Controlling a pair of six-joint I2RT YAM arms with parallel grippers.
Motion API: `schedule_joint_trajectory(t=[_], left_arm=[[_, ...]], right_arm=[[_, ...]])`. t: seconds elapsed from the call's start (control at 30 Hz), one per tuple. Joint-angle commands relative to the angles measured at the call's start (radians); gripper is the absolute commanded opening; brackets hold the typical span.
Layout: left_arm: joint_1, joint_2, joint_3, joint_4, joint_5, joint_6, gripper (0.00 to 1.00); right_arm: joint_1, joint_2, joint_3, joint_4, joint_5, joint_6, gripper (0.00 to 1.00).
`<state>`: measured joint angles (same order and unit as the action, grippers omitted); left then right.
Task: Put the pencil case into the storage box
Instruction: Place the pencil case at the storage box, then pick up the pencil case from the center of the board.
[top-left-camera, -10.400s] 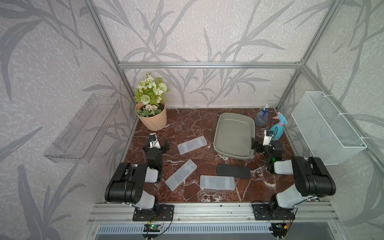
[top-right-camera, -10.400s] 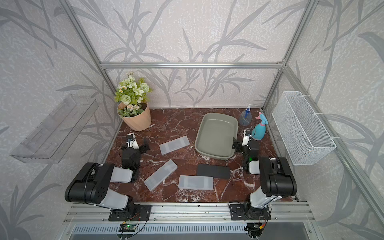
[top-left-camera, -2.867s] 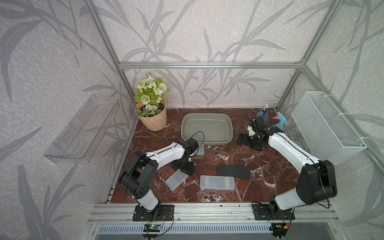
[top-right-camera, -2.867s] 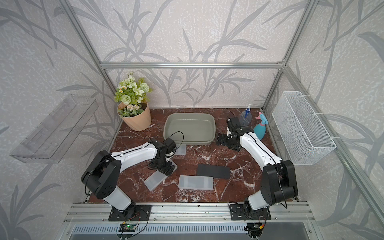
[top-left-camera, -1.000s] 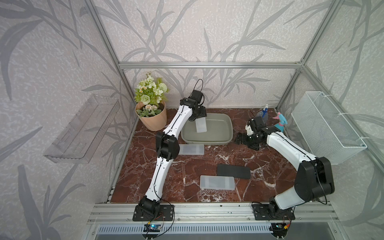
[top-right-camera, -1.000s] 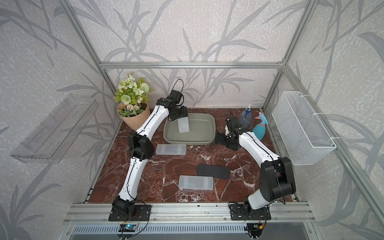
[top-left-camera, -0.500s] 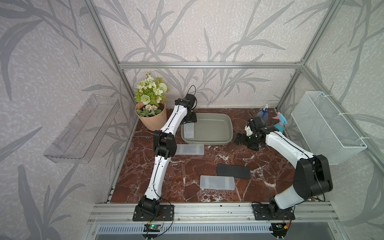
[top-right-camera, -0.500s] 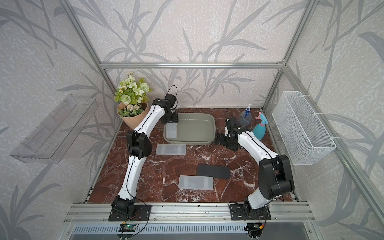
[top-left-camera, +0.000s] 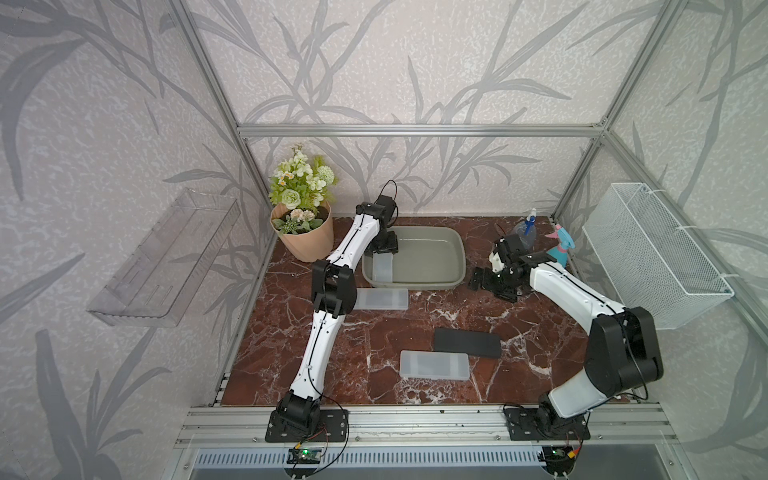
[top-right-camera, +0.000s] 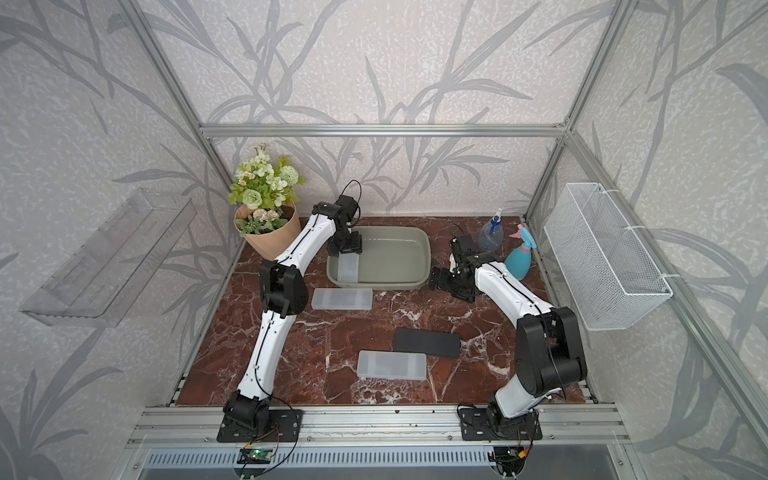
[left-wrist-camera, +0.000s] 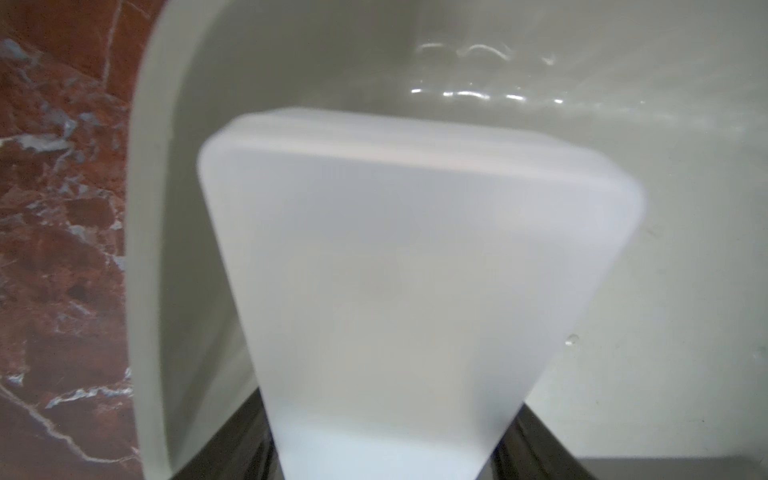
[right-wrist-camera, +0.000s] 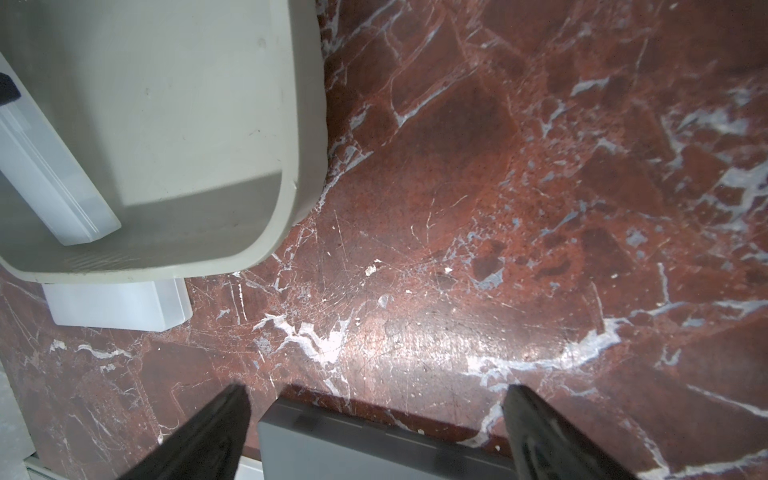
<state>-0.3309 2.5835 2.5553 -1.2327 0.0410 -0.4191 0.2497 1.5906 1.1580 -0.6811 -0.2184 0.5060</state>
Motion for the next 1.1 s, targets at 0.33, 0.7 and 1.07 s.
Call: schedule_joint_trajectory(t=[0.33, 0.7, 1.07], left_arm=[[0.003, 0.057, 0.046, -0.009, 0.039, -0.009, 0.86], [-0.031, -0.294, 0.052, 0.285, 0.030, -0.002, 1.00], [-0.005, -0.847, -0.697, 0.330, -0.303, 0.055, 1.00]], right_arm=[[0.005, 0.017, 0.027, -0.009, 0.015, -0.001, 0.99], [0.008, -0.076, 0.003, -0.025, -0.033, -0.169, 0.99], [0.363, -0.268, -0.112, -0.096, 0.064, -0.422, 0.99]])
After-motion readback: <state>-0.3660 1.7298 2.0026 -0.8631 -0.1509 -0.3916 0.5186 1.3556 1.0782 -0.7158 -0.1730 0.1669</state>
